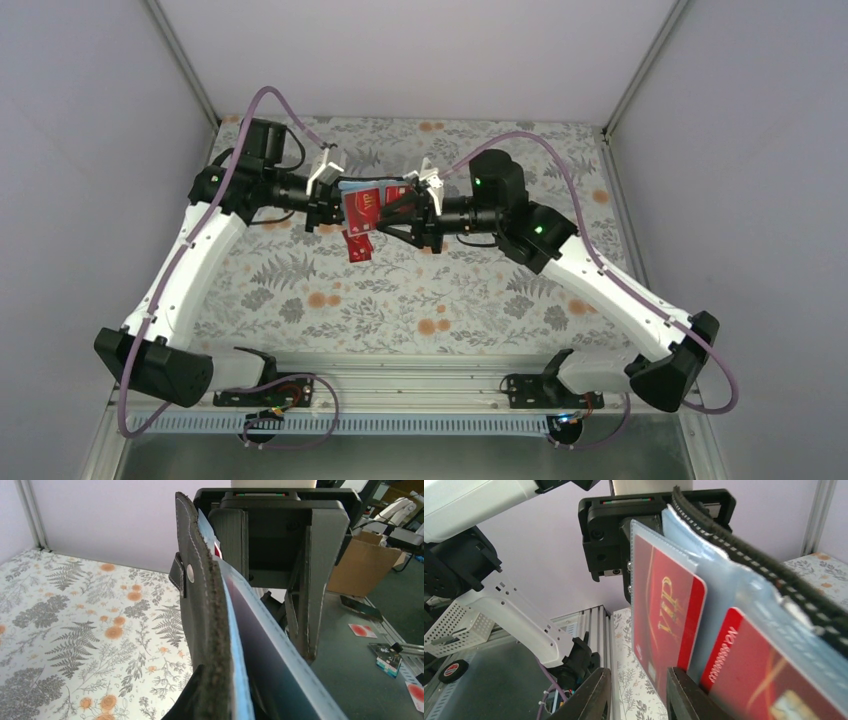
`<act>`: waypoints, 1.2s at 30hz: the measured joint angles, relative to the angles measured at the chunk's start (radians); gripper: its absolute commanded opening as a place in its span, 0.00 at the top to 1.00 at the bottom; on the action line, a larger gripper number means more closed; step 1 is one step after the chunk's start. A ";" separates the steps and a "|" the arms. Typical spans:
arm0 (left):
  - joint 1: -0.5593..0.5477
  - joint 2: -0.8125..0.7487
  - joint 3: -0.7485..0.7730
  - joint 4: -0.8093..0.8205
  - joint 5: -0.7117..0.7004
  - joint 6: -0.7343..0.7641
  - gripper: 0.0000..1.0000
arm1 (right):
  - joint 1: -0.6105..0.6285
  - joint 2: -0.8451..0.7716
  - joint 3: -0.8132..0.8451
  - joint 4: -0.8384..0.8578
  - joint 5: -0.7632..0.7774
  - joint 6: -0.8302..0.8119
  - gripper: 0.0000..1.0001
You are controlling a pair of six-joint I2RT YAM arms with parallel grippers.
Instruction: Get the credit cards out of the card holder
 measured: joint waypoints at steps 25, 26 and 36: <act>-0.005 0.000 0.029 -0.086 0.046 0.097 0.98 | -0.014 0.017 -0.043 0.145 -0.182 0.023 0.96; -0.006 0.000 0.029 -0.086 0.047 0.095 0.98 | -0.014 0.016 -0.044 0.148 -0.182 0.019 0.96; -0.006 0.000 0.029 -0.089 0.047 0.099 0.67 | -0.028 0.003 -0.051 0.149 -0.127 0.039 0.96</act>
